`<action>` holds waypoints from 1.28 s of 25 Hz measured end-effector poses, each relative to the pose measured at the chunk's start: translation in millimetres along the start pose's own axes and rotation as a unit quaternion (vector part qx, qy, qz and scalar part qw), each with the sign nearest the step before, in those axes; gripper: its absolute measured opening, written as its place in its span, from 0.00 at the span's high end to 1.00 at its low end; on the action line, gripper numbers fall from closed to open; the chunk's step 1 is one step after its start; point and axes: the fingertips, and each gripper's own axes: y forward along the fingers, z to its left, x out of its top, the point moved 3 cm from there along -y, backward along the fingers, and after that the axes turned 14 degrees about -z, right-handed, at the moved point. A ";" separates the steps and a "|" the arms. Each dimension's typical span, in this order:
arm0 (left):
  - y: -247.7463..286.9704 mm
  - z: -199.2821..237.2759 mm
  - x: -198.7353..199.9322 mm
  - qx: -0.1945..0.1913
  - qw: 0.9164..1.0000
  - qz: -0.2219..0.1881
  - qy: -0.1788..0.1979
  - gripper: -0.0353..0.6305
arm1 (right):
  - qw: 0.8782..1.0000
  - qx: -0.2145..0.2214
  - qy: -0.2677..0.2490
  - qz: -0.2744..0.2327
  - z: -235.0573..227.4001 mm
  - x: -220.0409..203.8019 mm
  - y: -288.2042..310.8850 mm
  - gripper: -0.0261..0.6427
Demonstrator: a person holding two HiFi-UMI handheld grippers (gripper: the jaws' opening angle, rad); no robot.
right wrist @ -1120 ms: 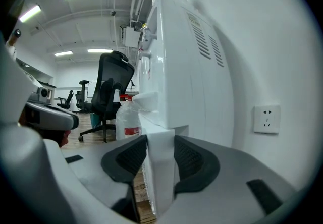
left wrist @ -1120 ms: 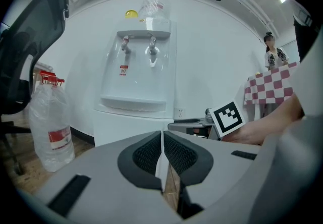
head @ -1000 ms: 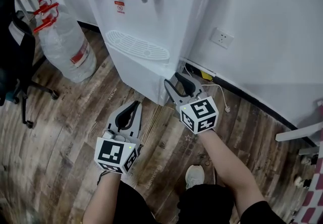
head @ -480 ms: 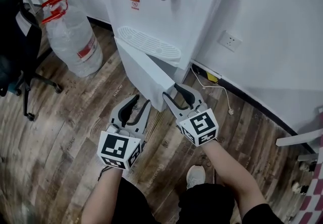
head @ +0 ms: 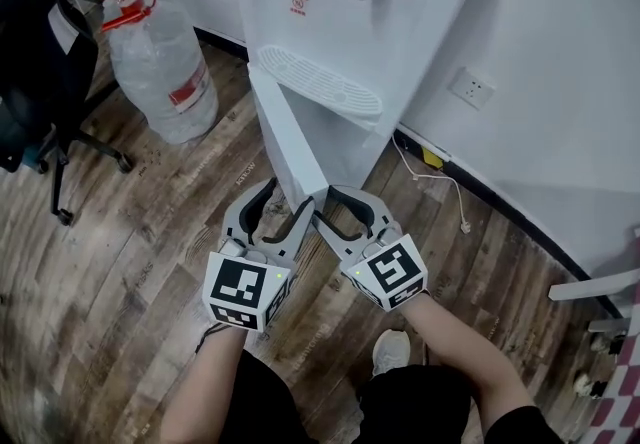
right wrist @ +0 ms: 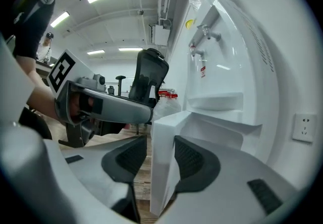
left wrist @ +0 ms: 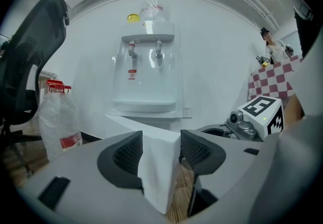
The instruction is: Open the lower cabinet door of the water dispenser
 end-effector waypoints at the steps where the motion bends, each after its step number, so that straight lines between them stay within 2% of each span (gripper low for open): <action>1: -0.9 2.5 0.0 0.004 1.000 0.000 0.002 0.59 | 1.000 0.007 -0.002 0.001 4.7 0.0 2.0 0.69; 8: -9.1 14.5 2.7 0.026 0.999 0.005 0.037 0.55 | 0.998 0.055 0.002 -0.008 36.4 3.9 19.4 0.69; 16: -22.4 39.2 0.1 0.072 0.996 0.008 0.059 0.53 | 0.994 0.102 0.010 -0.022 68.8 5.6 42.1 0.69; 27: -46.5 70.0 0.3 0.099 0.993 0.017 0.070 0.53 | 0.989 0.144 0.007 -0.022 88.8 6.9 62.2 0.69; 32: -59.8 89.3 2.0 0.116 0.990 0.015 0.081 0.54 | 0.988 0.150 0.014 -0.021 86.6 8.7 67.2 0.69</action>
